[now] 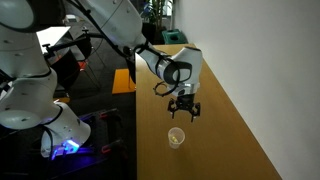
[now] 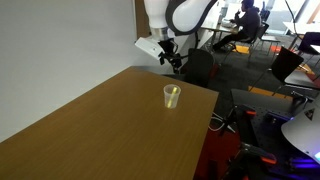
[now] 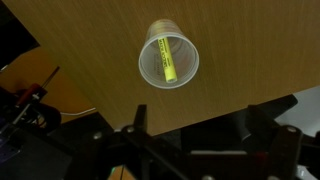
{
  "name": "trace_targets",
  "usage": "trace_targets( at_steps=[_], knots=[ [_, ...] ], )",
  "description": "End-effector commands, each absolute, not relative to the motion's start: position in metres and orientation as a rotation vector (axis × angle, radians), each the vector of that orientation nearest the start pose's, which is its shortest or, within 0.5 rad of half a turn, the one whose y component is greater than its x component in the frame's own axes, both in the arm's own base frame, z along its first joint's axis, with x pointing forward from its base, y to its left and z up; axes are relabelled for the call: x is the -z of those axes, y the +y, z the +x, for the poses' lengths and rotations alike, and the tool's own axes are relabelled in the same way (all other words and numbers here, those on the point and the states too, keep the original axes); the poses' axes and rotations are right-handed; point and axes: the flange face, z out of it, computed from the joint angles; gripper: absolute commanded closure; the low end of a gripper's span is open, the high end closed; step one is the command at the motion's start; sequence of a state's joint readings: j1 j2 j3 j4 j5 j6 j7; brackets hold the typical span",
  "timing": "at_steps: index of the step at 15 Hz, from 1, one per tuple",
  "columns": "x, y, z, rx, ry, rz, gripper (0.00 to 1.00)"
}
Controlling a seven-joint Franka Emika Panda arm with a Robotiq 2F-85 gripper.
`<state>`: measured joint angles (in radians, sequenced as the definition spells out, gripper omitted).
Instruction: Pick the marker from the cup and put it on the table
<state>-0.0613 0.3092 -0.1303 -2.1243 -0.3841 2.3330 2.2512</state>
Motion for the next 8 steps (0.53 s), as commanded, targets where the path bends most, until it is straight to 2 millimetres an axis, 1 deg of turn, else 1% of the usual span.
trace_targets(
  at_steps=[1,5,8],
  knots=[
    [-0.245,-0.103,0.554,0.337,3.053,-1.508,0.00],
    [-0.223,-0.089,0.553,0.343,3.126,-1.425,0.00],
    [-0.206,-0.086,0.551,0.360,3.150,-1.387,0.00]
  ],
)
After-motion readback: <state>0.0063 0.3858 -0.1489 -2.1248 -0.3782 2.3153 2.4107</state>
